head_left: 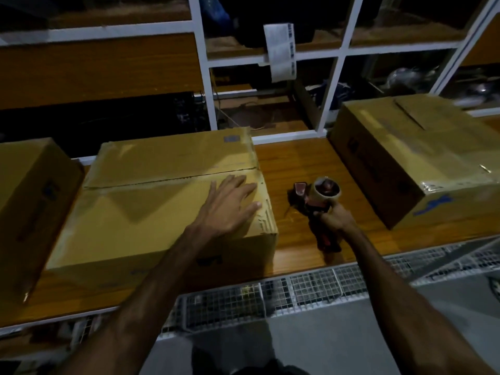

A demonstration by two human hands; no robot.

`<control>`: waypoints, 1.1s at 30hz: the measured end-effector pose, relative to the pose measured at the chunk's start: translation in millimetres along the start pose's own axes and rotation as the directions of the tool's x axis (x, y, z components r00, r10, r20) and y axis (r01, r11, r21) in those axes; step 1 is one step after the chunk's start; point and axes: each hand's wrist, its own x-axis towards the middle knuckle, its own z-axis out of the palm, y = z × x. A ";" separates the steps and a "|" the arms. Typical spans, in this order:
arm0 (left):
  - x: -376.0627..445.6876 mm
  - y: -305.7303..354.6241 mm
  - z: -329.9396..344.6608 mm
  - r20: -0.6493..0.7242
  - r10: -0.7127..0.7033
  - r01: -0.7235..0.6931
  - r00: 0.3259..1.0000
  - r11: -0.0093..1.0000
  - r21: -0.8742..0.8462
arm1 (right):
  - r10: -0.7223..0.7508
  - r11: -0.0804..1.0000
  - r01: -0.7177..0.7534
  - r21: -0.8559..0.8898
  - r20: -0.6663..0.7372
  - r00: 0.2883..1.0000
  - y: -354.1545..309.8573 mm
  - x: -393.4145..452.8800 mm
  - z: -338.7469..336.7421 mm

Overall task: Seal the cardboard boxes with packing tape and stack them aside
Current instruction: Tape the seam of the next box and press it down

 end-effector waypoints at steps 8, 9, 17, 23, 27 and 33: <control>21.4 83.1 13.2 -0.141 -0.122 0.040 0.982 0.877 -0.479 | -0.104 0.932 0.126 0.340 -0.083 0.991 10.5 -1.6 -4.0; 22.1 90.9 18.1 -0.128 -0.183 0.071 0.975 0.798 -0.598 | -0.130 0.912 0.160 0.379 -0.103 0.986 9.9 -3.6 -6.0; 44.3 111.2 13.0 0.432 -0.359 0.319 0.828 -0.332 -0.888 | -0.386 0.732 0.541 0.415 -0.401 0.831 -39.6 -36.9 -56.3; 49.6 125.0 10.2 0.508 -0.038 0.356 0.860 -0.670 -0.652 | -0.496 0.623 0.690 0.368 -0.497 0.712 -75.2 -51.3 -73.1; 43.8 118.4 3.6 0.399 -0.024 0.263 0.917 -0.714 -0.649 | -0.549 0.578 0.735 0.353 -0.498 0.671 -89.0 -58.3 -74.2; 22.9 98.6 -12.8 0.375 -0.009 0.286 0.927 -0.631 -0.721 | -0.610 0.523 0.777 0.351 -0.482 0.628 -106.0 -66.0 -66.0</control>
